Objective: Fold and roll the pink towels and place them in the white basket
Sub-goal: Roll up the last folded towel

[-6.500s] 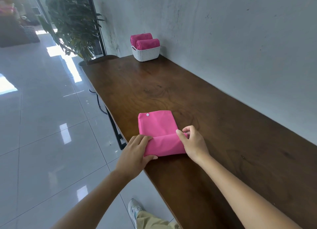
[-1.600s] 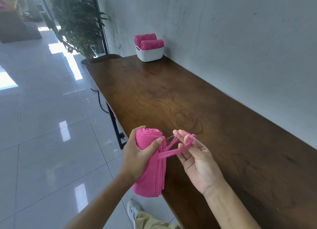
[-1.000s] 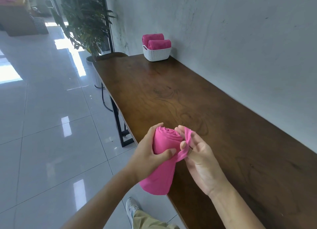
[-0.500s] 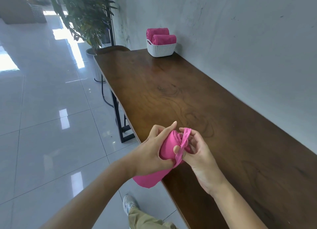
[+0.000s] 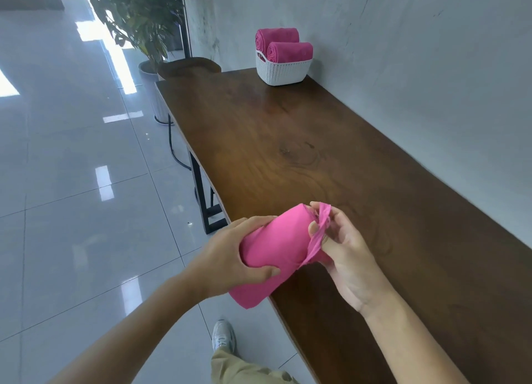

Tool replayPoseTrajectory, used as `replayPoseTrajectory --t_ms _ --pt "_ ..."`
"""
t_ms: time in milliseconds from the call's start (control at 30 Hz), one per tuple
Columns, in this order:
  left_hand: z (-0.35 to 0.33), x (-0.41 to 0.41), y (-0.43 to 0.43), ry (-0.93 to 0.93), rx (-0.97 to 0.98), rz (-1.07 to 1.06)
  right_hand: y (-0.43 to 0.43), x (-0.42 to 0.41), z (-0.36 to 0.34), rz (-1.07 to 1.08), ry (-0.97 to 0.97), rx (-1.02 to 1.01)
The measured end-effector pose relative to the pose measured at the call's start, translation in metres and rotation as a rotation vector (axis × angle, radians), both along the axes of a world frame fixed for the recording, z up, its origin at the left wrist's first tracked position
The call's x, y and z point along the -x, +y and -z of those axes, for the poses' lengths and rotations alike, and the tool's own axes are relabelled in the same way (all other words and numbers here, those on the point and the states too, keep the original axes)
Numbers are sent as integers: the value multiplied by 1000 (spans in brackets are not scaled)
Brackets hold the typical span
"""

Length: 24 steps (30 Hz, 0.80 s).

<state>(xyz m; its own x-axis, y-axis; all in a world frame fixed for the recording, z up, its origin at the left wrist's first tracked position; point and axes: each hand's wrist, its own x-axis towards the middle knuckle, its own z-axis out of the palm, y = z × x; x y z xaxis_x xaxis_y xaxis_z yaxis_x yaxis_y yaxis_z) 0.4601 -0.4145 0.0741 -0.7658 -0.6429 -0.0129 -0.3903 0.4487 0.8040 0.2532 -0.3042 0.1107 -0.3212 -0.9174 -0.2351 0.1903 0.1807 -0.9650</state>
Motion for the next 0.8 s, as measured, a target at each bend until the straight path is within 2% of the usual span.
replayPoseTrajectory --t_ms 133,333,467,667,800 --pt "-8 -2 -53 -123 58 81 -44 6 2 -98 -34 -28" --pt "-33 12 -131 -299 289 233 -127 17 8 -271 161 -67" --pt "-36 20 -175 -313 318 194 -174 21 9 -322 226 -75" --pt "-44 29 -234 -344 336 169 -227 28 5 -358 212 -116" --pt "-47 36 -266 -341 373 199 -253 41 5 -420 378 -179"
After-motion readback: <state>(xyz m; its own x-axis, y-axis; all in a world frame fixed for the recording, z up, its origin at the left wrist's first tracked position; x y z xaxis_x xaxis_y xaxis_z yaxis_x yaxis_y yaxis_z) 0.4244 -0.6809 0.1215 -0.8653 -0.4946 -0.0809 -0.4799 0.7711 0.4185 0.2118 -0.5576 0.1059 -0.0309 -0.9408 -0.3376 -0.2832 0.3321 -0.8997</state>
